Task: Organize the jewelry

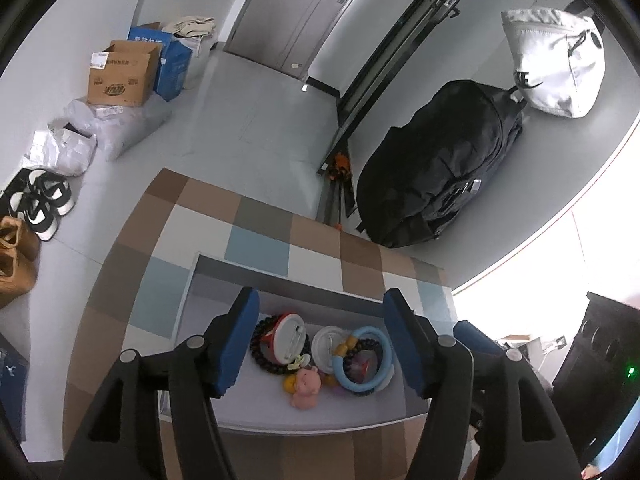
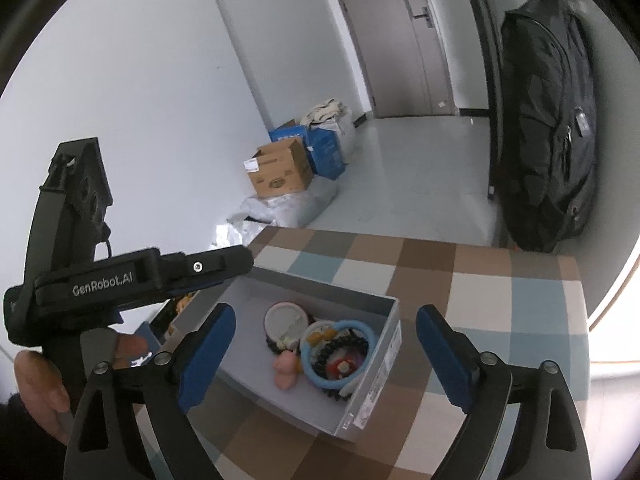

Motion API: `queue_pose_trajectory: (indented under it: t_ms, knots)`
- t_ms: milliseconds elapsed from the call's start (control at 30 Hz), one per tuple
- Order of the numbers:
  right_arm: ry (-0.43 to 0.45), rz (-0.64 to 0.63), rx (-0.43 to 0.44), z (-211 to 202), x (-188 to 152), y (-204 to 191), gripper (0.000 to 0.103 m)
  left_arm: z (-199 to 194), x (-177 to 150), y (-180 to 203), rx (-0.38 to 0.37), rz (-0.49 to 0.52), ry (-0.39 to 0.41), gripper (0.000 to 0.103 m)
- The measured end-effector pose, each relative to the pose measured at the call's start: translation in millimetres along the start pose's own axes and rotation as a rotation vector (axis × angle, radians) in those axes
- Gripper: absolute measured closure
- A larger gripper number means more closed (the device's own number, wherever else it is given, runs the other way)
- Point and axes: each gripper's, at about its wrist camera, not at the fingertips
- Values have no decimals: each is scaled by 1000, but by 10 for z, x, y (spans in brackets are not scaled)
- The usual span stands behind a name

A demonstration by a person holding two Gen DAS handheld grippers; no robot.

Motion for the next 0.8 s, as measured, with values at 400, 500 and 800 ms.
queue_pose_trajectory:
  t_ms: [400, 500, 800]
  knots:
    - [94, 58, -18, -279, -57, 73, 0, -180, -105, 75, 159, 54, 87, 28]
    - [129, 54, -30, -380, -100, 53, 0, -241, -163, 152, 212, 98, 122, 19]
    - [202, 12, -54, -670, -250, -72, 0, -487, -356, 310, 280, 163, 232, 13]
Point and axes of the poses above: each gripper's, at about its wrist camera, not at the fingertips, and z roughly the way its jaws point, y to its right, x to its top, and after that the axes turned 5 degrees about -y, right-handed
